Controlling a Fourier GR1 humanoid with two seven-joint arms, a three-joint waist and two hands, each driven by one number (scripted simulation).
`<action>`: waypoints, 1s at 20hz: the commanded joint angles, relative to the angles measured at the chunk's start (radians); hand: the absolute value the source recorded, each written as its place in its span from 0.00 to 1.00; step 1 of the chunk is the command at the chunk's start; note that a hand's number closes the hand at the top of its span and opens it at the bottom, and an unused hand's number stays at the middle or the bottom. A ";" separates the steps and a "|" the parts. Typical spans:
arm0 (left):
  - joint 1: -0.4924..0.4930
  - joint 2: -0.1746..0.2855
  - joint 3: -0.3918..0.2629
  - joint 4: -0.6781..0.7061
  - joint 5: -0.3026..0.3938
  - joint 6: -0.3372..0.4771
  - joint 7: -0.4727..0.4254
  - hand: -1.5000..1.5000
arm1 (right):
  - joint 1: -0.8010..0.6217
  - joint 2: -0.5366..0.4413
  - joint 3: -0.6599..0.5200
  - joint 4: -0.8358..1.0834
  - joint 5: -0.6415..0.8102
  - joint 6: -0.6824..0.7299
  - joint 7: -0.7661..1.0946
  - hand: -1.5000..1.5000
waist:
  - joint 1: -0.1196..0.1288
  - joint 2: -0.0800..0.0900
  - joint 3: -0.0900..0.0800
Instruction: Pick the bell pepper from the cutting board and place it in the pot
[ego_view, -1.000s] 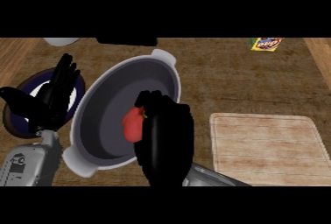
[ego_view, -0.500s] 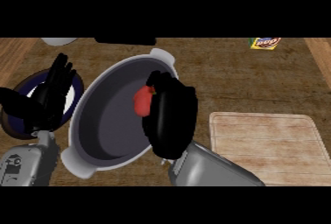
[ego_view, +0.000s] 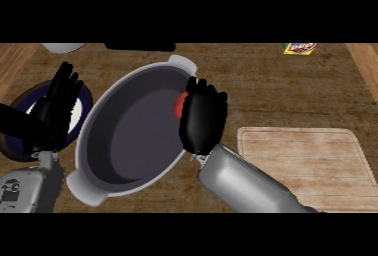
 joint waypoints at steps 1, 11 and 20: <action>-0.021 0.012 0.022 0.016 0.012 -0.005 0.007 0.50 | -0.042 0.016 -0.052 0.097 -0.066 -0.040 0.171 1.00 | -0.005 0.004 0.001; -0.013 -0.005 -0.015 -0.021 0.002 -0.014 0.015 0.50 | 0.084 0.016 -0.119 0.143 -0.406 -0.372 -0.064 0.00 | 0.026 0.010 0.003; -0.002 0.006 -0.004 -0.047 -0.017 0.008 0.030 0.50 | 0.126 0.017 -0.111 0.042 -0.520 -0.791 -0.242 0.00 | 0.001 -0.001 0.003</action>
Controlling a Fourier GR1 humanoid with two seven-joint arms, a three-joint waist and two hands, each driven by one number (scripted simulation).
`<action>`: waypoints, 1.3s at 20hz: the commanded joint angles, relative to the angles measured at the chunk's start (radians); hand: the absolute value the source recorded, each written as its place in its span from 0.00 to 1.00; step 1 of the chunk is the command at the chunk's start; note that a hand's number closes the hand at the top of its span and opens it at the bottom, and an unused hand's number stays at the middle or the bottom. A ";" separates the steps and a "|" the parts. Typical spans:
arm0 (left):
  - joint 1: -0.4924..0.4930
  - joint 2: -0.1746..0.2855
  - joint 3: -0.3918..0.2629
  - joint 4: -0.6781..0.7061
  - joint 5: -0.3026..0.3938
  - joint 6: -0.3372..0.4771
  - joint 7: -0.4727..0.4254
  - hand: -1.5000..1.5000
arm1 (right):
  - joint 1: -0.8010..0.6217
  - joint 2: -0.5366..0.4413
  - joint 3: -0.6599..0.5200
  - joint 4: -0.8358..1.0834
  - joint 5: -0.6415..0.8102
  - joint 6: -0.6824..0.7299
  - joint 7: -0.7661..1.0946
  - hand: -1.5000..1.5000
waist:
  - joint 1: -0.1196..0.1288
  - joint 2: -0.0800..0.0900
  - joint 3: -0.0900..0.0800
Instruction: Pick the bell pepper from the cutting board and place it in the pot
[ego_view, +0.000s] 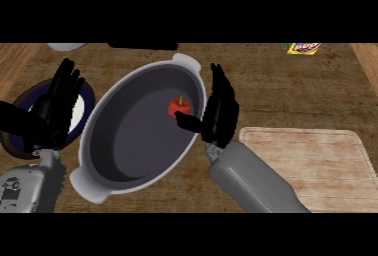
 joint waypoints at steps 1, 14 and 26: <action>-0.031 0.014 0.030 0.011 0.015 0.008 0.040 0.50 | 0.017 0.006 0.020 -0.031 -0.057 -0.245 0.006 0.00 | -0.025 -0.005 -0.001; 0.069 0.001 0.028 -0.092 -0.011 0.024 0.056 0.50 | 0.478 -0.146 0.070 -0.531 -0.184 -0.203 -0.239 0.00 | -0.074 -0.017 -0.002; 0.078 -0.026 0.040 -0.077 -0.011 -0.008 0.023 0.50 | 0.677 -0.232 0.031 -0.693 -0.330 -0.123 -0.426 0.00 | -0.065 -0.013 -0.002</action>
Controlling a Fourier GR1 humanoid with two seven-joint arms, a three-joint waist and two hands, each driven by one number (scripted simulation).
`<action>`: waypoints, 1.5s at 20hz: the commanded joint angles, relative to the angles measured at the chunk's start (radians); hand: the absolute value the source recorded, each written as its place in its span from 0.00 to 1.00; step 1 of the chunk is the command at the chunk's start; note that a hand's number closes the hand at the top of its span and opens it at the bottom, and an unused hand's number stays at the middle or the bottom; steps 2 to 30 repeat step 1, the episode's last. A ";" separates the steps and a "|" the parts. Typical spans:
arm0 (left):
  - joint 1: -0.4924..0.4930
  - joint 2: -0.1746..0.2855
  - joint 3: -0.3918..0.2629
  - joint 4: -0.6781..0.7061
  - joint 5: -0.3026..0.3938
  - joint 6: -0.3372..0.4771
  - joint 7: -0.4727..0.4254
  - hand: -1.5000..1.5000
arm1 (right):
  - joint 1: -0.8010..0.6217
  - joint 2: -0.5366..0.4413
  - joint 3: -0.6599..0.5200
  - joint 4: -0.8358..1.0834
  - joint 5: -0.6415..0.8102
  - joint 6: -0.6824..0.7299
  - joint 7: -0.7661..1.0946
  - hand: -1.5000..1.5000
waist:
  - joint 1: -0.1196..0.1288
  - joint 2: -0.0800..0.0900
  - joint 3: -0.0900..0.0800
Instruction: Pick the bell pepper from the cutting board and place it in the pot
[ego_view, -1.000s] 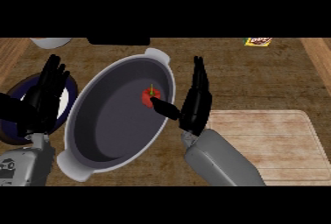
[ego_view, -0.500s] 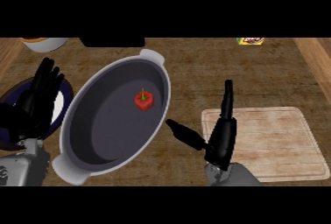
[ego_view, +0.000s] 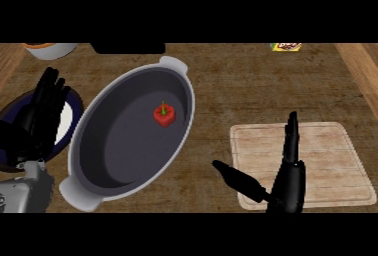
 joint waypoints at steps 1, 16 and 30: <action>-0.017 0.003 0.005 0.027 -0.012 -0.009 0.002 0.50 | 0.082 -0.070 -0.043 -0.093 -0.085 0.051 -0.075 0.00 | -0.001 0.001 0.000; -0.017 0.003 0.005 0.027 -0.012 -0.009 0.002 0.50 | 0.082 -0.070 -0.043 -0.093 -0.085 0.051 -0.075 0.00 | -0.001 0.001 0.000; -0.017 0.003 0.005 0.027 -0.012 -0.009 0.002 0.50 | 0.082 -0.070 -0.043 -0.093 -0.085 0.051 -0.075 0.00 | -0.001 0.001 0.000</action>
